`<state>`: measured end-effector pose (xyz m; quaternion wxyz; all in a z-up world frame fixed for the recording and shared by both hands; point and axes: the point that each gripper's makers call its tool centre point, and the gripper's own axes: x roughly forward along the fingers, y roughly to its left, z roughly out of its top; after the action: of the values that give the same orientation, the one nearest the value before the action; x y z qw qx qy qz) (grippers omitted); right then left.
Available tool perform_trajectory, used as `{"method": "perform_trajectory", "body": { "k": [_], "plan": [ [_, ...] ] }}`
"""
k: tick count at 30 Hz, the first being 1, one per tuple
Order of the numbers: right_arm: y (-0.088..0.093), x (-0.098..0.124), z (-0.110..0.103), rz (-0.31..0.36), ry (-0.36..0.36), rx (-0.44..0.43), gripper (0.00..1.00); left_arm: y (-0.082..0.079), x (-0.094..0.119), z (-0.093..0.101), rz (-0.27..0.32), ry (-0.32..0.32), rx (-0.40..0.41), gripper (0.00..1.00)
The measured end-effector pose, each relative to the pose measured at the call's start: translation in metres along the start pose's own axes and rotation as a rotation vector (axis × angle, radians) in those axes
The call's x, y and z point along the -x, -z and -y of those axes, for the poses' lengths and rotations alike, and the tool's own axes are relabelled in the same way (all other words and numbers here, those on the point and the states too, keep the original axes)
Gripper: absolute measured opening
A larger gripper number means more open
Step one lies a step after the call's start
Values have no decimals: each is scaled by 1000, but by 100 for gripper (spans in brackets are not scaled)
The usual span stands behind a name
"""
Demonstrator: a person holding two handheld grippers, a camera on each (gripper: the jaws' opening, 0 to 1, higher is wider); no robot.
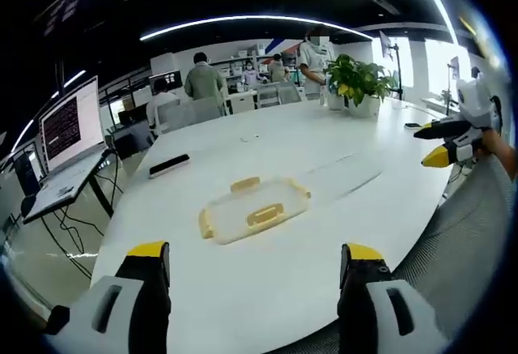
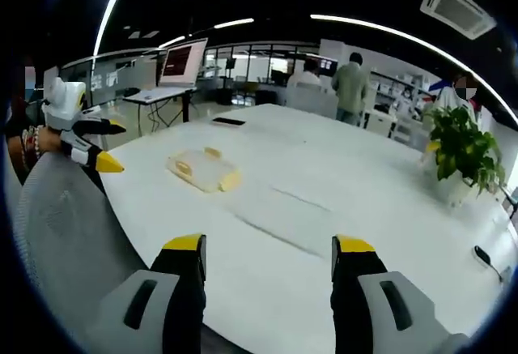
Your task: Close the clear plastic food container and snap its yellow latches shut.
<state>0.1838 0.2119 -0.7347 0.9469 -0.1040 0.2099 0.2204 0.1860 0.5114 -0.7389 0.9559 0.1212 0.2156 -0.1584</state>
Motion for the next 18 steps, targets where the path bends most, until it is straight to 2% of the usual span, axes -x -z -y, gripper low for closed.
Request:
{"method": "perform_trajectory", "body": {
  "k": [6,18],
  "plan": [
    [0,0,0,1,4,-3,59,-3,0,0,15,3,13,83],
    [0,-1,0,1,0,-7,59,2,-1,-2,-13,-5,-21,81]
  ]
}}
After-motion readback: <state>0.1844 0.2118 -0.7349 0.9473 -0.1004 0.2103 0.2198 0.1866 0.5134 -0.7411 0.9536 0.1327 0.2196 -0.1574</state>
